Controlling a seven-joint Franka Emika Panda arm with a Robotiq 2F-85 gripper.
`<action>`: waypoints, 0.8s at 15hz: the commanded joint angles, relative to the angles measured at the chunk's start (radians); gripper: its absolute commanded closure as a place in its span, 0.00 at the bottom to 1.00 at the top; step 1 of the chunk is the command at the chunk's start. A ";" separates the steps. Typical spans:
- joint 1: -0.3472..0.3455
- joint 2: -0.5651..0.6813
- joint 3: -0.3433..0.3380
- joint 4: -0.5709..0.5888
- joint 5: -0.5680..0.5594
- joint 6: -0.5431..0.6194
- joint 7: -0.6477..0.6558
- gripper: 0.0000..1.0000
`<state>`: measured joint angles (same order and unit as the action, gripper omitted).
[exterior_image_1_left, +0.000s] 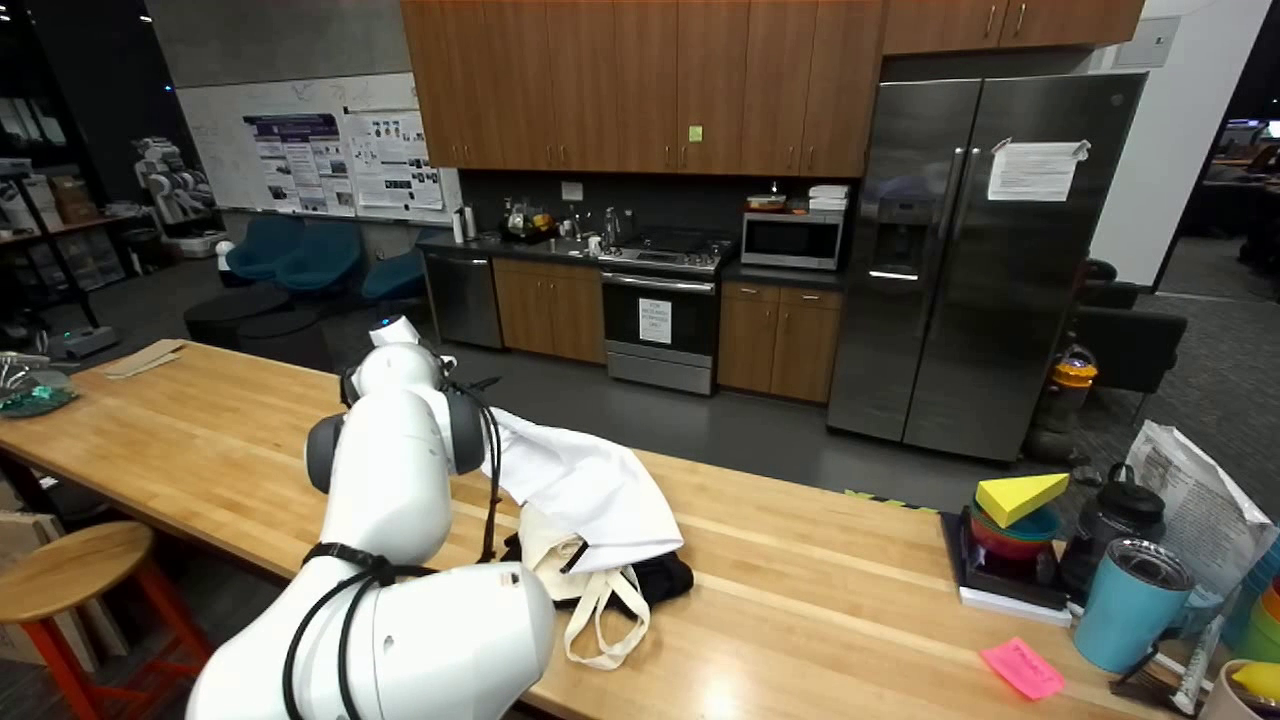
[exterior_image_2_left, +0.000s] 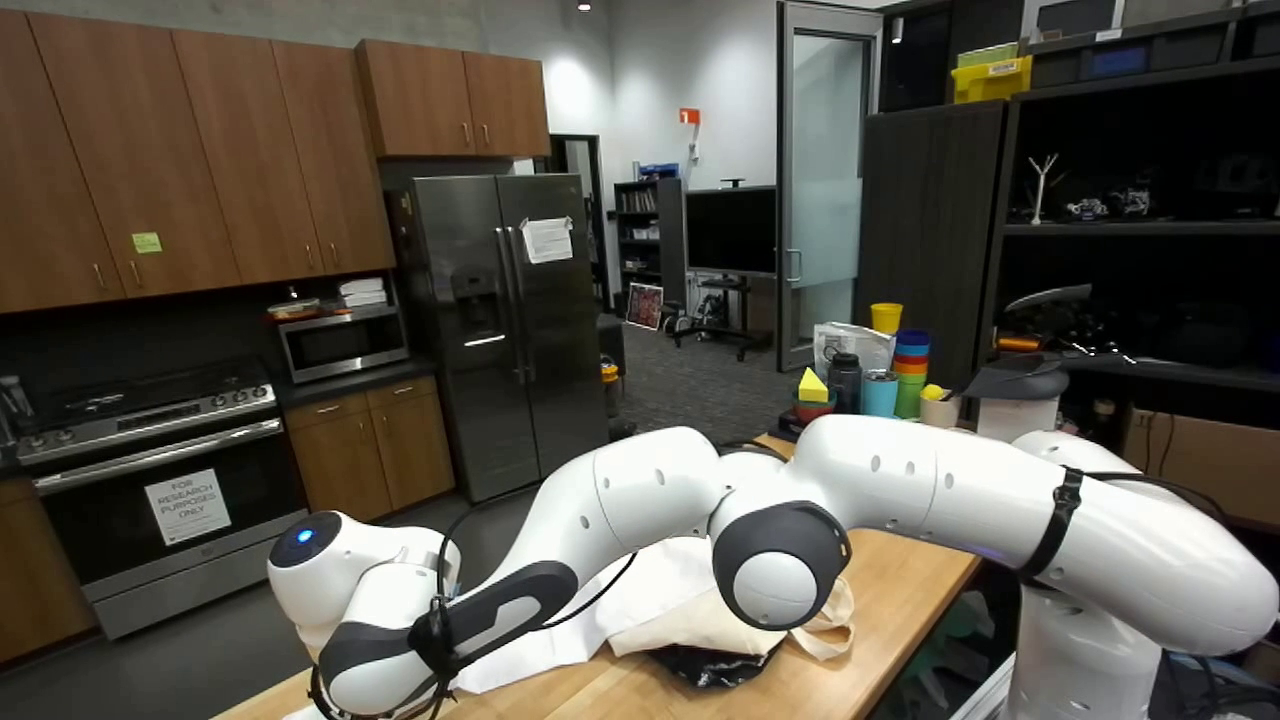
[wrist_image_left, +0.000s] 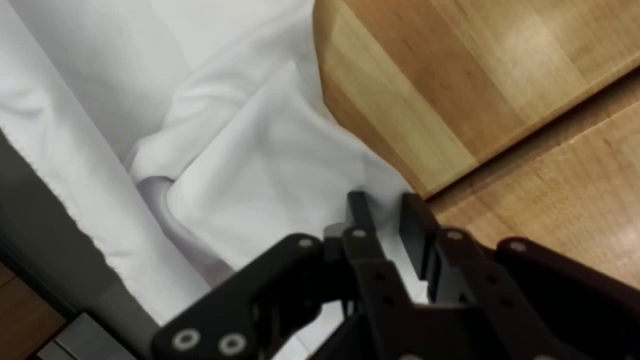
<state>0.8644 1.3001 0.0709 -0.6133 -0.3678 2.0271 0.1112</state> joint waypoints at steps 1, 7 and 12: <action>0.005 0.022 0.010 0.061 0.011 -0.041 -0.039 1.00; 0.011 0.000 0.101 0.077 0.055 -0.012 -0.092 1.00; 0.063 0.055 0.165 0.198 0.213 0.008 -0.193 1.00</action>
<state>0.8902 1.3094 0.2262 -0.5247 -0.2588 2.0423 -0.0066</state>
